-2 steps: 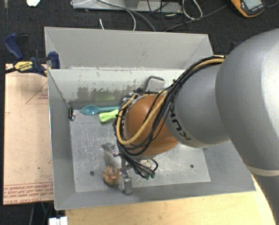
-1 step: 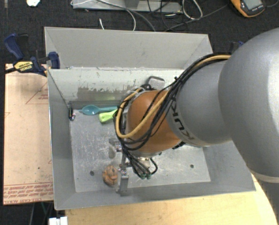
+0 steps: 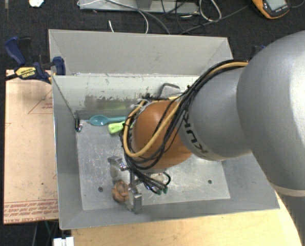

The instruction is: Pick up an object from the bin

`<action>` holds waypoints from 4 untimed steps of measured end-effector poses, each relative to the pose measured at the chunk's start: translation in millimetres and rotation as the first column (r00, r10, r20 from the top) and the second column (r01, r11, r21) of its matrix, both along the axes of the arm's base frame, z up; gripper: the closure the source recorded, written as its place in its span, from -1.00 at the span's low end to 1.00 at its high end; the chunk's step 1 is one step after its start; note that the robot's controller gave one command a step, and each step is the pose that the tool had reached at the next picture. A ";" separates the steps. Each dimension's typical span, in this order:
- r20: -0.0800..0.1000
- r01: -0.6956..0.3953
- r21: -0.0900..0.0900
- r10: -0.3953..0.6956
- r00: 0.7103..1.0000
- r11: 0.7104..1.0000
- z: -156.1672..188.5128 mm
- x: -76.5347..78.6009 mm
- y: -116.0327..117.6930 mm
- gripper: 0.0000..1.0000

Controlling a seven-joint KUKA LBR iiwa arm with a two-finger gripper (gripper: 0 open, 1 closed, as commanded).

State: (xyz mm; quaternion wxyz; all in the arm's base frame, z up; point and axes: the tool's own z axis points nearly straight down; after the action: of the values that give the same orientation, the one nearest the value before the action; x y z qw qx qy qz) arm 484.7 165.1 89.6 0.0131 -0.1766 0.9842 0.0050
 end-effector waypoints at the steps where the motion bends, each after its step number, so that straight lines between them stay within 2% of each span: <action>1: -0.002 0.245 0.006 -0.245 0.969 0.969 24.5 0.0 -6.5 -1.00; 2: -0.003 0.140 0.004 -0.140 0.990 0.990 7.0 -2.7 0.7 -1.00; 3: -0.003 0.339 0.010 -0.339 0.941 0.941 -11.1 -1.5 -10.6 -1.00; 4: 0.009 0.248 0.016 -0.249 0.969 0.968 -14.0 -1.6 -11.4 -1.00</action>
Offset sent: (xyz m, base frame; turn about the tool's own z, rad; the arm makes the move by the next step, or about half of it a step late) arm -0.0033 0.0025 0.0025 0.1058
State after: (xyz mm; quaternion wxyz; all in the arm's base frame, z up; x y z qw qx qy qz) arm 483.1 153.7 75.6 0.0206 -0.0518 0.9984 0.0098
